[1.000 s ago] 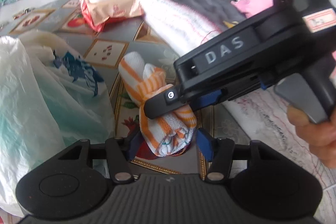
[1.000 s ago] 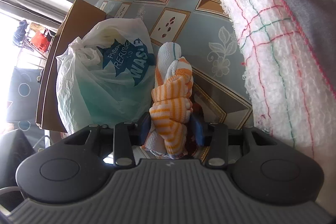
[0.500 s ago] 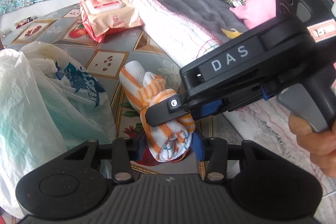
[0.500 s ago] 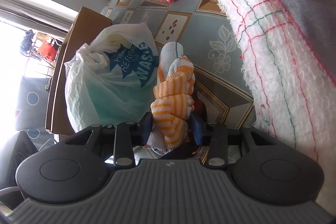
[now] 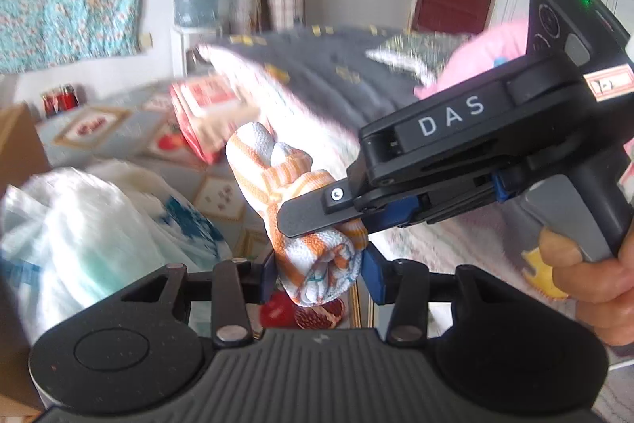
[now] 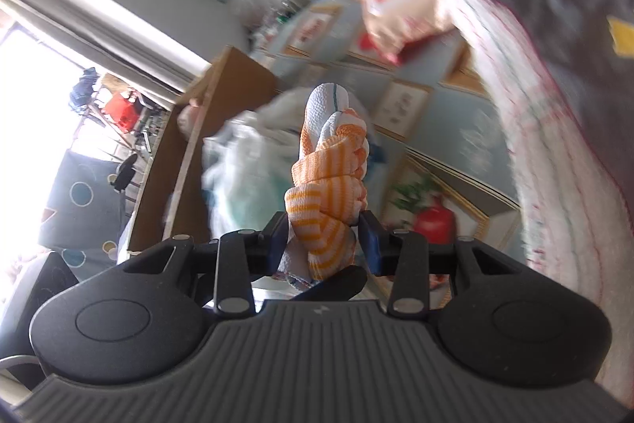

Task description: Organize soft objects

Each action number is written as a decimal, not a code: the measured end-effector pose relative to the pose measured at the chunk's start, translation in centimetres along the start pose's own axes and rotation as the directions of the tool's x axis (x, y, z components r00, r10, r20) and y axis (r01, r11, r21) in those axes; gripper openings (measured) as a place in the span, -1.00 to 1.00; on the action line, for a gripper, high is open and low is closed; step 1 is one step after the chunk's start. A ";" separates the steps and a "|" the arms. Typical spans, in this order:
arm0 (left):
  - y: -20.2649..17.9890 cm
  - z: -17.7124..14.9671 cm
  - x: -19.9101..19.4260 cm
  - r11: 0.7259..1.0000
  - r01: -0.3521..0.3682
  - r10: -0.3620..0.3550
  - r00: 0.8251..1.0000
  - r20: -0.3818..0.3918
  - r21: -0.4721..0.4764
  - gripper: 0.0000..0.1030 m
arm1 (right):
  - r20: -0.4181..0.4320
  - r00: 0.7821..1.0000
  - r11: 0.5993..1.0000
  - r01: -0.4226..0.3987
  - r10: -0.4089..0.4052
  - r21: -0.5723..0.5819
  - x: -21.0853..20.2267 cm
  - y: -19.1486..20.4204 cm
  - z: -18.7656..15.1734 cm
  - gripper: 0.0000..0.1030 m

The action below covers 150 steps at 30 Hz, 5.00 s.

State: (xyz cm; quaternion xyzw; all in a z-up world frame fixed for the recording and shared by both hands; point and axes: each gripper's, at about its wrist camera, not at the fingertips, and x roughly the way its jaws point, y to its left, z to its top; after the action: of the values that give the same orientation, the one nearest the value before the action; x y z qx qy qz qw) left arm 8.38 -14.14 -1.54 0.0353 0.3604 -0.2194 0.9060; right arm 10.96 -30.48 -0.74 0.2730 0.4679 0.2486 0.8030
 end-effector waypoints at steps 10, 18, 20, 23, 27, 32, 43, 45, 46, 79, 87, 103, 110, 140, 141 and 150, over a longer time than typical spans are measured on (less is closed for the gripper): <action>4.1 -0.3 -8.7 0.983 -0.143 0.158 0.978 0.138 -0.111 -0.13 | -0.034 0.988 0.968 -0.152 0.149 -0.197 3.0 10.9 0.2 -0.25; 10.3 -2.2 -14.5 0.924 -0.294 0.332 0.934 0.134 -0.246 -0.13 | -0.187 0.950 0.920 -0.292 0.249 -0.262 10.8 20.0 -0.7 -0.26; 12.4 -2.8 -15.5 0.903 -0.312 0.358 0.927 0.115 -0.294 -0.13 | -0.224 0.943 0.914 -0.304 0.248 -0.269 13.2 21.8 -1.0 -0.26; 15.7 -3.9 -16.5 0.870 -0.324 0.378 0.922 0.082 -0.372 -0.13 | -0.278 0.935 0.909 -0.301 0.222 -0.288 16.9 24.2 -0.9 -0.26; 20.7 -5.4 -16.6 0.825 -0.310 0.373 0.927 0.045 -0.473 -0.13 | -0.366 0.919 0.910 -0.269 0.145 -0.316 22.2 26.6 0.0 -0.28; 24.7 -6.8 -15.0 0.787 -0.273 0.341 0.940 0.020 -0.554 -0.12 | -0.438 0.899 0.901 -0.203 0.015 -0.384 26.5 28.1 1.1 -0.36; 26.3 -8.3 -13.9 0.792 -0.232 0.282 0.959 0.002 -0.565 -0.01 | -0.491 0.849 0.846 -0.109 -0.193 -0.522 30.1 28.9 1.6 -0.38; 26.2 -8.4 -14.7 0.791 -0.264 0.315 0.949 -0.002 -0.551 0.11 | -0.496 0.835 0.825 -0.096 -0.237 -0.557 30.8 29.0 1.4 -0.38; 26.1 -8.5 -15.1 0.792 -0.281 0.333 0.943 -0.002 -0.543 0.12 | -0.500 0.826 0.815 -0.090 -0.260 -0.572 31.1 29.1 1.3 -0.38; 25.7 -10.6 -24.3 0.660 -0.405 0.551 0.833 0.042 -0.633 0.66 | -0.152 0.973 0.619 -0.011 -0.176 -0.785 19.8 30.5 -1.3 0.62; 23.0 -9.0 -24.7 0.724 -0.431 0.538 0.842 0.050 -0.538 0.96 | 0.109 0.994 0.818 0.081 -0.023 -0.570 11.0 25.8 -5.3 0.97; 16.0 -6.1 -21.8 0.799 -0.517 0.531 0.846 -0.043 -0.306 0.99 | 0.374 0.913 0.879 0.306 -0.162 -0.365 3.7 19.5 -11.0 0.98; 14.1 -4.8 -21.6 0.785 -0.533 0.540 0.839 -0.075 -0.314 0.99 | 0.395 0.892 0.859 0.368 -0.219 -0.355 3.1 18.6 -11.3 0.98; 13.9 -3.8 -19.1 0.737 -0.618 0.619 0.780 -0.095 -0.274 0.99 | 0.504 0.787 0.755 0.559 -0.355 -0.342 2.3 19.2 -11.3 0.98; 13.9 -3.8 -19.2 0.737 -0.619 0.620 0.779 -0.093 -0.273 0.99 | 0.500 0.791 0.759 0.554 -0.351 -0.343 2.3 19.2 -11.3 0.98; 14.5 -4.4 -19.5 0.744 -0.590 0.593 0.800 -0.097 -0.315 0.99 | 0.448 0.826 0.779 0.516 -0.342 -0.357 3.6 19.8 -11.7 0.98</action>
State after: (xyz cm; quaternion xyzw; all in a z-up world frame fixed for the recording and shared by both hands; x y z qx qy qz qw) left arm -0.82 7.20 6.88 -0.0056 0.3578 0.1420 0.9229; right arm -0.65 -11.33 5.52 -0.0021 0.2905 0.1058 0.9510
